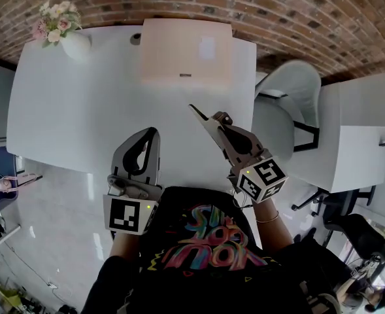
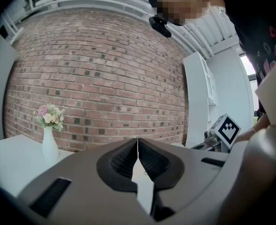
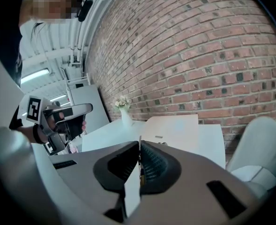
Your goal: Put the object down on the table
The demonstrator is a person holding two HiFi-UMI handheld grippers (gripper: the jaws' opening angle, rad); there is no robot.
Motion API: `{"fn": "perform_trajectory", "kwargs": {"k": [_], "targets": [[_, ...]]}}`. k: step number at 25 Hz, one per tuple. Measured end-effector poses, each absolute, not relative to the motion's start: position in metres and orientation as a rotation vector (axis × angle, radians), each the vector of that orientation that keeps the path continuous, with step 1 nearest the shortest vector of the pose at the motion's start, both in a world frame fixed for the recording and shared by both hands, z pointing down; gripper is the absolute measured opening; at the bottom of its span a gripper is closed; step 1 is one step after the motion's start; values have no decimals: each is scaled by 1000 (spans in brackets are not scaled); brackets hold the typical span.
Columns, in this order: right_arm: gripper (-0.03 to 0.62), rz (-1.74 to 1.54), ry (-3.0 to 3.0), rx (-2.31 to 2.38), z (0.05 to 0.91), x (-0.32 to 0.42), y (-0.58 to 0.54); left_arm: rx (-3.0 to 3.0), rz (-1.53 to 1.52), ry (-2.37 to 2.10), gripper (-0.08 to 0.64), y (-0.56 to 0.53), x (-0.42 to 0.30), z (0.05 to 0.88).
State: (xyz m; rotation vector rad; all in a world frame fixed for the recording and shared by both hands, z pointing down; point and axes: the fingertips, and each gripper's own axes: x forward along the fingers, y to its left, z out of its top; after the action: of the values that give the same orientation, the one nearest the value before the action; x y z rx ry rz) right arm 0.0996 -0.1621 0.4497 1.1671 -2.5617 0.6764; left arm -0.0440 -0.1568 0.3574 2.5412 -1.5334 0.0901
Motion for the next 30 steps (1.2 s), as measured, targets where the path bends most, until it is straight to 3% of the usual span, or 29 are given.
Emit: {"fn": "perform_trajectory", "kwargs": {"k": [13, 30], "targets": [[29, 912, -2454, 1080, 539, 93, -165, 2497, 118, -1475, 25, -169, -36, 389], [31, 1059, -2402, 967, 586, 87, -155, 2496, 140, -1456, 25, -176, -25, 398]]}}
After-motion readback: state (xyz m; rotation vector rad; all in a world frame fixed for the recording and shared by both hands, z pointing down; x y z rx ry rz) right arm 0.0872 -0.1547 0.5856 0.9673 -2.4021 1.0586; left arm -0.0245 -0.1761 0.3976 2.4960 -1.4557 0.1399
